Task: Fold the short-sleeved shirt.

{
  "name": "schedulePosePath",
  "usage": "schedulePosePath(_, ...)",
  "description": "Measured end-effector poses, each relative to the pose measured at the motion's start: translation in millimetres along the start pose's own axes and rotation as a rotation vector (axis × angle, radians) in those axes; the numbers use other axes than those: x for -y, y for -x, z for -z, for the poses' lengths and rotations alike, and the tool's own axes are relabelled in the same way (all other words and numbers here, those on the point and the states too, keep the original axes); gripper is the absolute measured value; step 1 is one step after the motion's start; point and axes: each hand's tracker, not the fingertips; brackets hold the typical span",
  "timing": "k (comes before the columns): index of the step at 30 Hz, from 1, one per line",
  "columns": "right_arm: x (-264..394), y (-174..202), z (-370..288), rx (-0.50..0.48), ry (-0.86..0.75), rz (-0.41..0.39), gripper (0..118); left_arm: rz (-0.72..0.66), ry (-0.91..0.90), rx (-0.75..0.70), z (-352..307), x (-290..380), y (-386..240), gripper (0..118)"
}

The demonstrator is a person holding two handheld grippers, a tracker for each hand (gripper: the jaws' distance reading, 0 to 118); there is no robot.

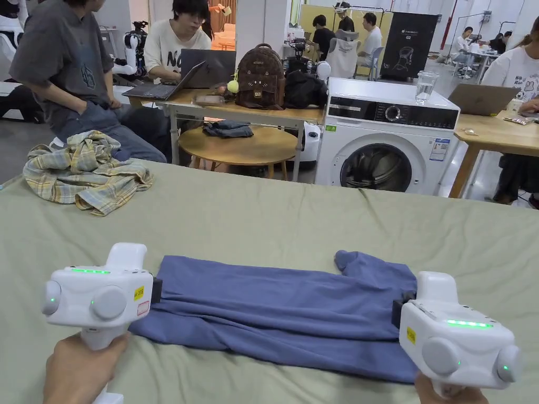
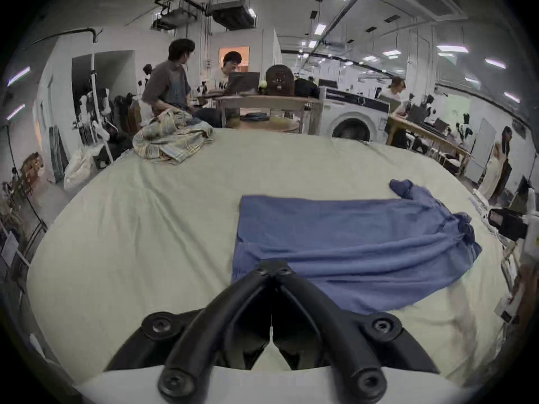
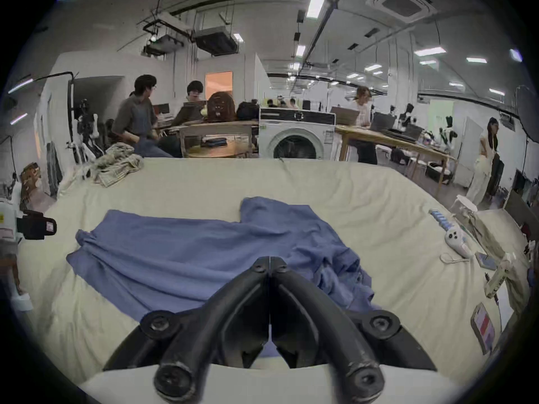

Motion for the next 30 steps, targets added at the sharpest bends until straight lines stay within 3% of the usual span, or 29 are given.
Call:
schedulePosePath(2, 5, 3, -2, -0.002, 0.008, -0.009, 0, 0.003, 0.043, -0.026, 9, -1, 5, 0)
schedulePosePath(7, 14, -1, 4, -0.003, 0.055, -0.021, 0, -0.155, 0.287, 0.026, 56, -22, 44, 2)
schedulePosePath(10, 18, -6, 5, 0.012, 0.076, -0.033, 0, -0.140, 0.357, 0.031, 71, -25, 47, 47)
schedulePosePath(16, 22, -18, 4, 0.032, 0.101, -0.039, 0, -0.104, 0.492, -0.021, 111, -16, 41, 59)
schedulePosePath(18, 23, -20, 4, 0.042, 0.112, -0.046, 0, -0.072, 0.558, -0.036, 124, -6, 30, 59)
schedulePosePath(20, 24, -26, 4, 0.047, 0.119, -0.046, 0, 0.045, 0.462, -0.108, 103, 1, 5, 55)
schedulePosePath(23, 22, -38, 3, 0.058, 0.136, -0.037, 0, 0.214, 0.476, -0.086, 103, 11, -22, 23)
schedulePosePath(25, 17, -49, 5, 0.069, 0.150, -0.038, 0, 0.239, 0.499, -0.088, 105, 12, -26, 1)
schedulePosePath(27, 9, -63, 8, 0.079, 0.173, -0.030, 0, 0.243, 0.489, -0.079, 98, 13, -24, 0)
schedulePosePath(30, -3, -89, 16, 0.080, 0.220, 0.000, 43, 0.168, 0.436, -0.025, 80, 6, -4, 0)
